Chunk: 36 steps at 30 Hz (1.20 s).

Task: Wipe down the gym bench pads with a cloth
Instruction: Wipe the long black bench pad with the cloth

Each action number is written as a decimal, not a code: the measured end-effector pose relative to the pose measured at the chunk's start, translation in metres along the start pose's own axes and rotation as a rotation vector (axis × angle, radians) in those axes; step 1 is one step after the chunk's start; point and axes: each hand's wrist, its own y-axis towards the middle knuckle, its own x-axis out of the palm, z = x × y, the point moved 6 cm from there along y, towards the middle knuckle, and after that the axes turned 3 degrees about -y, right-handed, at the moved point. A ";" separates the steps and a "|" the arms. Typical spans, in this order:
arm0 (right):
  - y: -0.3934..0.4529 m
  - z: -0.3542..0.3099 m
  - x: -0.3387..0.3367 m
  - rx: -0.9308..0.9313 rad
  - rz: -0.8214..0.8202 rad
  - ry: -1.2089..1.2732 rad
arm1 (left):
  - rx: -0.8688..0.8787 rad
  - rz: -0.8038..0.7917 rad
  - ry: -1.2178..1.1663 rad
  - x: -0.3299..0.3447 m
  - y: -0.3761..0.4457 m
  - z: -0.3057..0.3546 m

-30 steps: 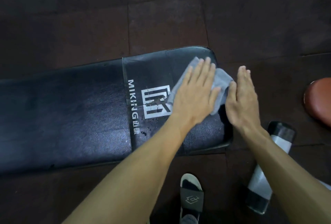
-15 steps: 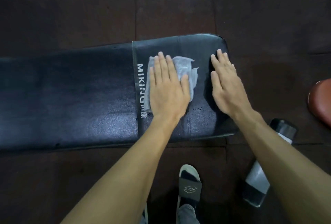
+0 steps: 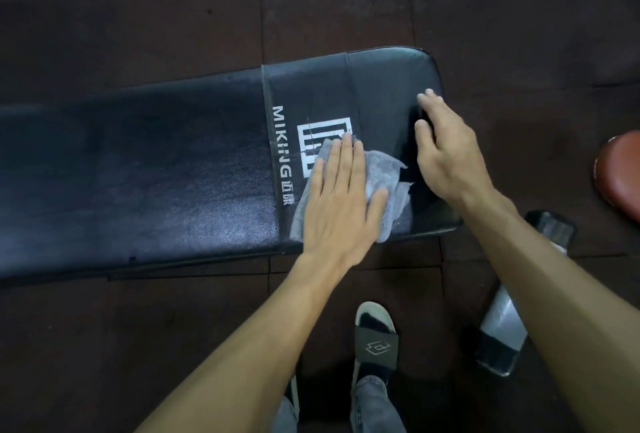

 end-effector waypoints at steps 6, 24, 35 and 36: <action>-0.076 -0.068 0.056 -0.131 0.010 -0.308 | -0.233 0.180 -0.027 -0.056 -0.014 -0.106; -0.085 -0.027 0.074 -0.264 -0.092 -0.767 | -0.223 0.209 -0.036 -0.053 -0.009 -0.125; 0.016 -0.008 0.042 0.011 0.123 -0.619 | 0.014 0.113 0.184 -0.016 0.044 -0.057; 0.037 -0.008 0.039 -0.001 0.110 -0.606 | 0.011 0.116 0.183 -0.017 0.045 -0.056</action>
